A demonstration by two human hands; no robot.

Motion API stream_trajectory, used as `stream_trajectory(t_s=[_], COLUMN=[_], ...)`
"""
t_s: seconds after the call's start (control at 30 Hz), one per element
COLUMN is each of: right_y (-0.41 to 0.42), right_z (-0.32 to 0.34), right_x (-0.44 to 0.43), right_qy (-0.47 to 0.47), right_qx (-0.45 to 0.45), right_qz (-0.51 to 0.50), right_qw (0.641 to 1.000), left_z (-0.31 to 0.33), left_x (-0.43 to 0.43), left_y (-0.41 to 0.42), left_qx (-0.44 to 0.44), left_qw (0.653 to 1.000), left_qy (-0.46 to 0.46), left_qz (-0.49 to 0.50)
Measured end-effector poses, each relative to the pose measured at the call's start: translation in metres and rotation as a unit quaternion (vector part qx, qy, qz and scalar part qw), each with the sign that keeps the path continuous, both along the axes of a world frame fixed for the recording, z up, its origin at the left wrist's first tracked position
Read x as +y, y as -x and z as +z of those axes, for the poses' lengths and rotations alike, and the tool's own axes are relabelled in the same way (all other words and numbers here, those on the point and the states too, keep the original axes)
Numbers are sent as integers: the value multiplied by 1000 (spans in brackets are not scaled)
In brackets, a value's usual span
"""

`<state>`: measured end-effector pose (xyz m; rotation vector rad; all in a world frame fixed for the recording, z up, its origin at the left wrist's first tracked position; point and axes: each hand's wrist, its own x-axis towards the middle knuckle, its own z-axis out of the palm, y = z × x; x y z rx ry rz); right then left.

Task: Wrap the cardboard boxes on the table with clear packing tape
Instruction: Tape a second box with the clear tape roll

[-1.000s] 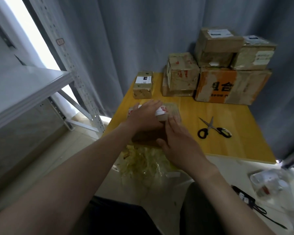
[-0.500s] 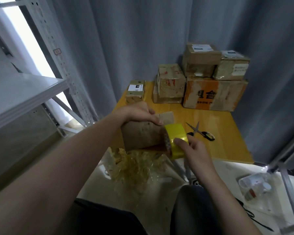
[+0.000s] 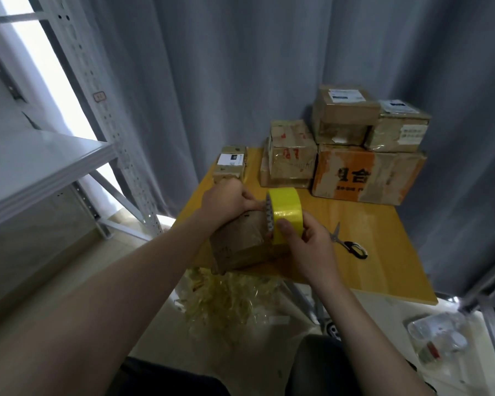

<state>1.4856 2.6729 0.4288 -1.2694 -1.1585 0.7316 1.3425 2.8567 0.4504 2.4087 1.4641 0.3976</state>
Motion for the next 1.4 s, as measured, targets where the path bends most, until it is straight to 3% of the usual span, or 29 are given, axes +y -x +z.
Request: stream_trajectory(t_s=[0.07, 0.17, 0.23, 0.33, 0.53, 0.6, 0.67, 0.73, 0.87, 0.97, 1.1, 1.2, 1.4], right_y=[1, 3, 4, 5, 1, -4, -8, -9, -2, 1, 3, 3, 12], right_z=[0, 0, 0, -2, -8, -10, -18, -28, -50, -58, -53, -53, -44], right_x=[9, 20, 23, 21, 17, 16, 13, 8, -3, -8, -7, -5, -13], right_qy=[-5, -13, -18, -23, -32, -22, 4, 40, 117, 106, 106, 111, 64], right_qx=[0, -12, -7, 15, 28, 20, 4, 9, 41, 48, 58, 57, 57], right_qz=[-8, -14, -22, -21, -5, 6, 14, 27, 35, 17, 23, 21, -43], right_qw=[1000, 1000, 1000, 999, 999, 1000, 1000, 999, 992, 993, 992, 992, 995], left_z=[1, 8, 7, -3, -4, -7, -12, -18, -27, -25, -24, -25, -22], left_x=[3, -3, -11, -17, -25, -27, -28, -29, -32, -22, -5, 6, 13], left_y=[1, 3, 8, 15, 17, 20, 26, 31, 36, 43, 57, 66, 71], left_qx=[-5, 63, 98, 127, 100, 110, 141, 125, 87, 31, 45, -4, -75], left_qw=[1000, 983, 966, 978, 989, 986, 949, 927, 968, 985, 997, 999, 995], left_qy=[-3, 140, 185, 113, 32, -94, -272, -341, -215, -155, -55, 17, 48], left_qz=[7, -99, -154, -122, -106, -84, -78, -90, -93, -72, -29, -51, -41])
